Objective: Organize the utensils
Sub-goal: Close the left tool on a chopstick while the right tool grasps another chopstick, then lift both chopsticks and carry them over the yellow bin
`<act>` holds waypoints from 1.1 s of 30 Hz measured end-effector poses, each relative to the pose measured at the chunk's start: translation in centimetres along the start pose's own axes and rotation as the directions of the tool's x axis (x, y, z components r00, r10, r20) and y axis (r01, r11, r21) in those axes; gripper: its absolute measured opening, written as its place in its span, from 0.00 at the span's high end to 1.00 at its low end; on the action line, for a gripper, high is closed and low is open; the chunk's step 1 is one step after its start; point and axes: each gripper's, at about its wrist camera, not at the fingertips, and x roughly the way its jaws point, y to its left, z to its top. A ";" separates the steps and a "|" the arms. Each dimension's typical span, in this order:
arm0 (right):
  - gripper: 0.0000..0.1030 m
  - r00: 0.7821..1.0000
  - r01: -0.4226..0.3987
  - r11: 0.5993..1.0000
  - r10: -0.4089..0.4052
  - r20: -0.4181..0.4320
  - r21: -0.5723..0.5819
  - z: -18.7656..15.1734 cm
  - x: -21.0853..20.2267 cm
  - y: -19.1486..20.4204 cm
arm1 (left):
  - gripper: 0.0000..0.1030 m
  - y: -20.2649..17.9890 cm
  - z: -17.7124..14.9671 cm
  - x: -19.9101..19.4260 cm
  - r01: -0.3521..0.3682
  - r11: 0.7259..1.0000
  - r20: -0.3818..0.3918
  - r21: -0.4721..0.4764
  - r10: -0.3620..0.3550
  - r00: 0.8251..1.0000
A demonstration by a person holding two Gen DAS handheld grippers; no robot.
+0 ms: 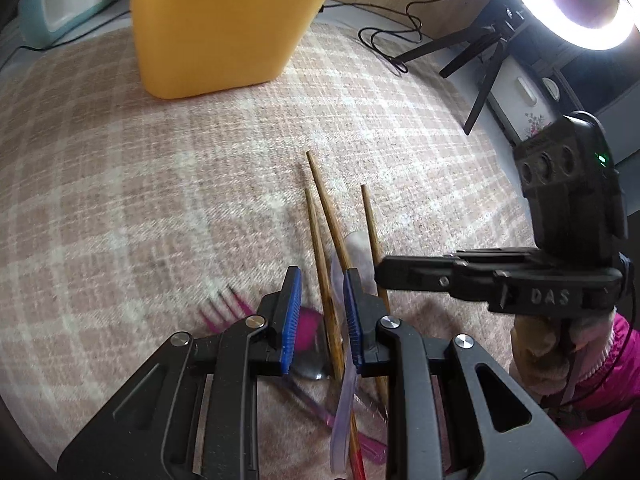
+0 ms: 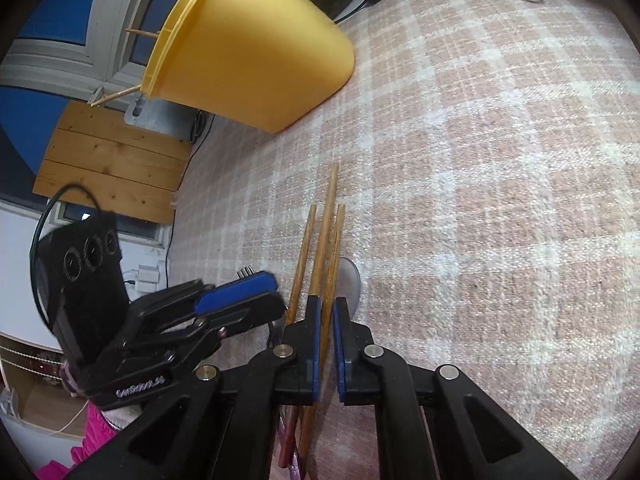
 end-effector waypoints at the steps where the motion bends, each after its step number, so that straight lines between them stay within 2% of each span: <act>1: 0.97 1.000 0.002 1.000 -0.002 0.003 -0.001 0.0 -0.1 0.0 | 0.80 0.1 0.3 0.3 0.002 1.000 -0.007 -0.005 -0.003 1.000; 8: 0.97 1.000 0.005 1.000 -0.005 0.015 -0.004 -0.4 -1.3 -0.9 | 0.81 1.7 1.2 1.2 0.086 0.993 -0.005 -0.083 -0.087 0.996; 9: 0.97 1.000 0.005 1.000 -0.005 0.016 -0.004 -0.5 -1.3 -0.9 | 0.89 1.8 1.2 1.2 0.087 0.993 -0.004 -0.085 -0.088 0.996; 10: 0.97 1.000 0.006 1.000 -0.006 0.018 -0.005 -0.6 -1.4 -1.0 | 0.96 1.9 1.2 1.2 0.080 0.993 -0.006 -0.083 -0.081 0.997; 18: 0.97 0.999 0.015 1.000 -0.015 0.036 -0.023 -0.8 -2.7 -1.3 | 0.96 2.3 1.1 -0.4 0.071 0.992 0.046 -0.109 -0.066 0.997; 22: 0.97 0.998 0.029 0.998 -0.026 0.064 -0.059 -0.9 -3.9 -0.4 | 0.96 2.2 1.0 -2.4 0.066 0.992 0.089 -0.104 -0.057 0.994; 33: 0.97 0.983 0.106 0.976 -0.075 0.167 -0.188 -1.5 -7.9 2.4 | 0.97 1.1 0.1 -9.2 0.034 0.997 0.235 -0.064 -0.018 0.972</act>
